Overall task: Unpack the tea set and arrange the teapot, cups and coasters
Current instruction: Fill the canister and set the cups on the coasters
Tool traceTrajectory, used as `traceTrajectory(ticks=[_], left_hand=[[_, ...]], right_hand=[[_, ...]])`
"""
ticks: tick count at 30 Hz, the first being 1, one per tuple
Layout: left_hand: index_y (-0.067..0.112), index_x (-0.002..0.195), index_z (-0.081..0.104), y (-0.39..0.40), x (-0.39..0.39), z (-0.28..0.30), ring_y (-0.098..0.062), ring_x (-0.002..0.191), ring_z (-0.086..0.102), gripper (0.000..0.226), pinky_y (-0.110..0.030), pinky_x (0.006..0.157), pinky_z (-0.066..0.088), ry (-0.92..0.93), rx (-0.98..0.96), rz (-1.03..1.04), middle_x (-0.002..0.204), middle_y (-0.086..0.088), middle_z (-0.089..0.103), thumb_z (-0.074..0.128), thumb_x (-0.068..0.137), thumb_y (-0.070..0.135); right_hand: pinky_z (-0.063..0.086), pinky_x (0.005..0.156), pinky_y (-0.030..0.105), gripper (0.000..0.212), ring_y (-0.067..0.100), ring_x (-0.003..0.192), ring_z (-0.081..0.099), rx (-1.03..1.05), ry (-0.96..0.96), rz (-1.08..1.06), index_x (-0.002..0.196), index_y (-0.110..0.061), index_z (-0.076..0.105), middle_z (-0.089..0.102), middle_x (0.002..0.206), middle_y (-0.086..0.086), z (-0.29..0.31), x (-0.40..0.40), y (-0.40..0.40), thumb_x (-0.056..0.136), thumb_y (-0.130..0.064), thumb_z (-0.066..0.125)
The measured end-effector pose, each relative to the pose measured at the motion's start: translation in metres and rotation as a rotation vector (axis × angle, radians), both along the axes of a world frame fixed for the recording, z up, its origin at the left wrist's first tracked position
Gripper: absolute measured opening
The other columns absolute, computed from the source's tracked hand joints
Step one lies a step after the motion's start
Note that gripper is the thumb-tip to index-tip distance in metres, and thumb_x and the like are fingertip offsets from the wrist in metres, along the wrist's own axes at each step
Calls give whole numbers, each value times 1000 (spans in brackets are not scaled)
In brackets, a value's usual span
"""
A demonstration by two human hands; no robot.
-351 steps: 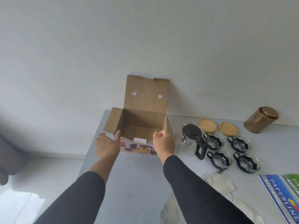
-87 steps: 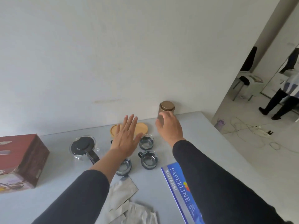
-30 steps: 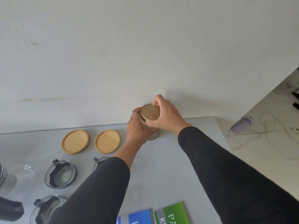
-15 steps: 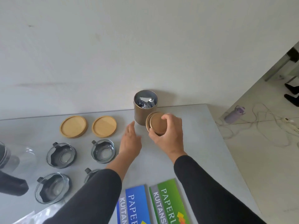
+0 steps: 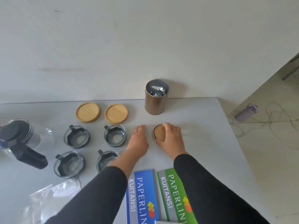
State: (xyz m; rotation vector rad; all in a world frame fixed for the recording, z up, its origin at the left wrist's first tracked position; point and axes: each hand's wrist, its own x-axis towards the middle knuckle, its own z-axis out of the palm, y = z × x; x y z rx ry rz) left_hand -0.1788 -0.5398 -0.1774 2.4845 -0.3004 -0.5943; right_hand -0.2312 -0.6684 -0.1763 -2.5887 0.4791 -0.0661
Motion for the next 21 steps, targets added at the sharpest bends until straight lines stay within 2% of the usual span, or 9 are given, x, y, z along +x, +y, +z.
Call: traceTrajectory(ticks=[3,6,14,21], left_hand=[[13,147,23,4,-8,5,-26,134,39,56,-33,104,35,-19,-18,18,154,-4,23,37,94,0],[14,147,23,10,-18,16,-25,135,37,52,-34,104,36,-46,-34,18,156,-4,21,36,98,6],[16,149,19,44,-42,60,-23,144,23,53,-35,112,29,-132,-109,-3,158,-6,15,35,99,10],[17,148,23,96,-70,76,-23,143,24,54,-35,108,32,-170,-146,60,158,-5,17,36,96,6]], right_hand=[[38,97,36,69,27,123,36,-71,13,24,137,-13,38,48,133,4,11,0,4,80,-36,69],[36,96,36,66,27,125,36,-109,7,5,139,-15,36,48,134,4,24,-5,9,83,-36,65],[37,93,38,60,28,123,36,-129,-24,-80,136,-13,39,50,130,8,63,-29,44,85,-36,62],[37,94,39,56,31,116,42,-141,-80,-67,132,-11,43,57,118,10,80,-49,96,85,-35,61]])
